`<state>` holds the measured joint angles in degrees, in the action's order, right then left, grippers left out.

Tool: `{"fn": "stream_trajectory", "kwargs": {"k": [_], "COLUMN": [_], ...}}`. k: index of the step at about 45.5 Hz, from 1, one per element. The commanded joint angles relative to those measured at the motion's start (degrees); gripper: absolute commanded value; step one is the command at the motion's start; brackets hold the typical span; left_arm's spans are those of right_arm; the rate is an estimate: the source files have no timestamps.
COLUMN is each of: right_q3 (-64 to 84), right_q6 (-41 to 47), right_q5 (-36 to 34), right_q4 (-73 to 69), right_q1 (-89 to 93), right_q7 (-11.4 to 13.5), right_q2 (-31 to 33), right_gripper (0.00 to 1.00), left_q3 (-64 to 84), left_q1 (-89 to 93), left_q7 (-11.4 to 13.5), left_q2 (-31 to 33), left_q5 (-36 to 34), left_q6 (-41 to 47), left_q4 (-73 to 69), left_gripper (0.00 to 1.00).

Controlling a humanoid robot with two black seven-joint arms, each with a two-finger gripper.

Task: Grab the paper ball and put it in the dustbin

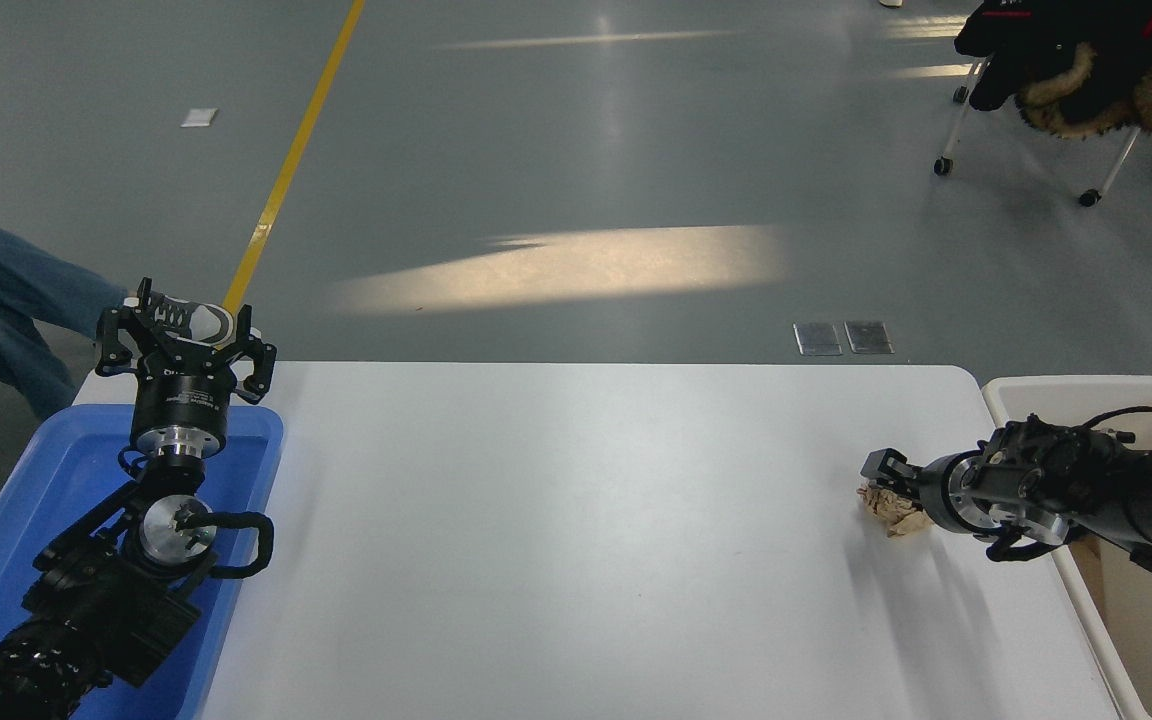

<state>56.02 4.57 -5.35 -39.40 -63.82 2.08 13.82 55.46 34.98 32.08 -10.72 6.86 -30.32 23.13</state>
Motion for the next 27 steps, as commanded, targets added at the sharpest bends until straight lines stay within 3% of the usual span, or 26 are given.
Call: {"fn": "stream_trajectory", "kwargs": {"k": [1, 13, 20, 27], "right_q3": [-0.5, -0.7, -0.1, 3.6], "right_q6": [1.0, 0.6, 0.4, 1.3], "right_q5": [0.2, -0.2, 0.9, 7.3], "right_q4": [0.7, -1.8, -16.7, -36.1], "right_q1": [1.3, -2.4, -13.0, -29.2], "right_q7": [0.8, 0.8, 0.7, 0.7], "right_q2": [-0.9, 0.7, 9.0, 17.4], "right_gripper": [0.00, 0.00, 0.00, 0.00], "left_q3": [0.0, -0.1, -0.1, -0.1], "left_q1": [0.0, 0.0, 0.0, 0.0], "left_q7": [0.0, 0.0, 0.0, 0.0], "left_q2": [0.0, 0.0, 0.0, 0.0], "left_q5": [0.0, 0.0, 0.0, 0.0], "left_q6": [0.0, 0.0, 0.0, 0.0], "left_q4": [0.0, 0.0, 0.0, 0.0], "left_gripper": [0.99, 0.99, 0.99, 0.99]}}
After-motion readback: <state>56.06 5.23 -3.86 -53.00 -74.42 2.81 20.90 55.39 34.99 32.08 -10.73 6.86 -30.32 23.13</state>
